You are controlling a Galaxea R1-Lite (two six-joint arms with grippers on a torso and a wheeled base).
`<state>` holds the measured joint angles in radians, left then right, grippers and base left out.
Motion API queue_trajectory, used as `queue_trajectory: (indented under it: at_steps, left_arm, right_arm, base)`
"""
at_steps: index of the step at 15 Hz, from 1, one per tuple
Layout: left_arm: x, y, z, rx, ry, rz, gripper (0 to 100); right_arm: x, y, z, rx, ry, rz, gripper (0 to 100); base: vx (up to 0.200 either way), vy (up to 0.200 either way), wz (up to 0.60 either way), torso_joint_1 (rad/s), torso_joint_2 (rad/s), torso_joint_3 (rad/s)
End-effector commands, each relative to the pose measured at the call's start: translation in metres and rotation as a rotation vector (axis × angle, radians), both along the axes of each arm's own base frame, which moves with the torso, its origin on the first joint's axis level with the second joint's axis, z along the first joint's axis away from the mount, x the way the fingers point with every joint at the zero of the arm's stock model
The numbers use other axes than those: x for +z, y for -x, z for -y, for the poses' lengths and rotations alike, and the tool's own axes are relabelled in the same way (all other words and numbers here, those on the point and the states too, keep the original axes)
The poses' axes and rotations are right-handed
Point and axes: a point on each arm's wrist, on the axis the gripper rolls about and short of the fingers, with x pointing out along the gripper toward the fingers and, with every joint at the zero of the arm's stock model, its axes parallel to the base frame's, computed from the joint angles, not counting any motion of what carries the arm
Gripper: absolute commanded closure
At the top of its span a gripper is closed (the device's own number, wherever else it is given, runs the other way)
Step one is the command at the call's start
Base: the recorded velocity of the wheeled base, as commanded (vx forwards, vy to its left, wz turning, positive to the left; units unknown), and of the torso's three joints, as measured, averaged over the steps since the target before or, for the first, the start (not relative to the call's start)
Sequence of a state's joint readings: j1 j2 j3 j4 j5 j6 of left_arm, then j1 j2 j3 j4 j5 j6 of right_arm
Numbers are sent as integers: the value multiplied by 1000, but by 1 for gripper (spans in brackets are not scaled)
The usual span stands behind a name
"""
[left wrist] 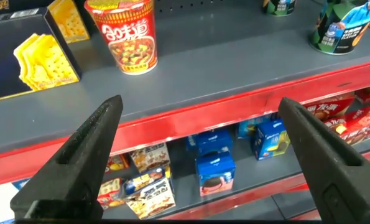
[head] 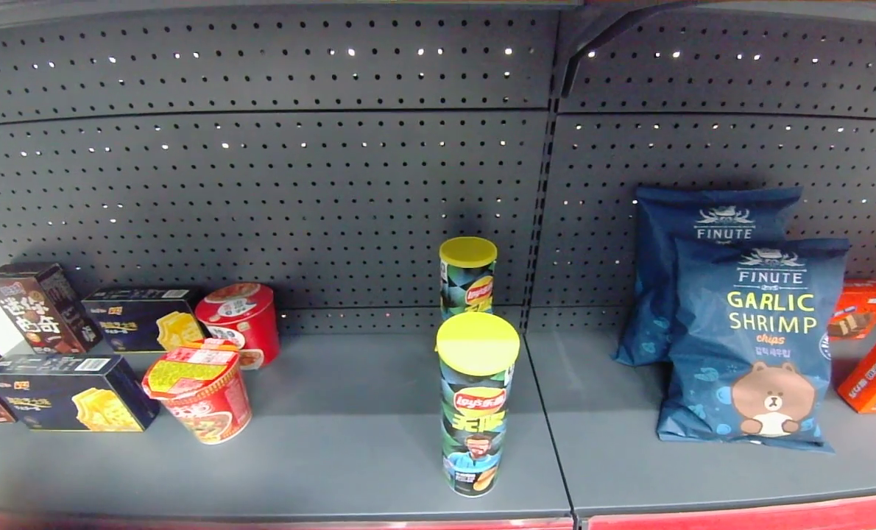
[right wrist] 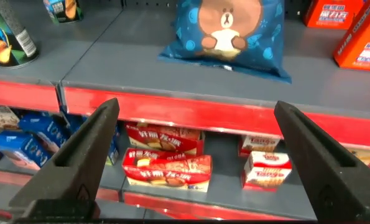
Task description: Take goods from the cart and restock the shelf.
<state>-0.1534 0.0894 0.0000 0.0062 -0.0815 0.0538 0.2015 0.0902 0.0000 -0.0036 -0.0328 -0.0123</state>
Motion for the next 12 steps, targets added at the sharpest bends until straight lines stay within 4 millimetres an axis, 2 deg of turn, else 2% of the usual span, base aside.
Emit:
queue_trajectory:
  at_steps: [1,12]
  left_arm:
    - [0,0,0,0,1,-3,0]
    - [0,0,0,-2,-4,0,0]
  right_arm:
    - [0,0,0,3,1,-4,0]
    - [0,0,0,3,1,-4,0]
  base:
    - [0,0,0,0,0,0]
    - [0,0,0,0,0,0]
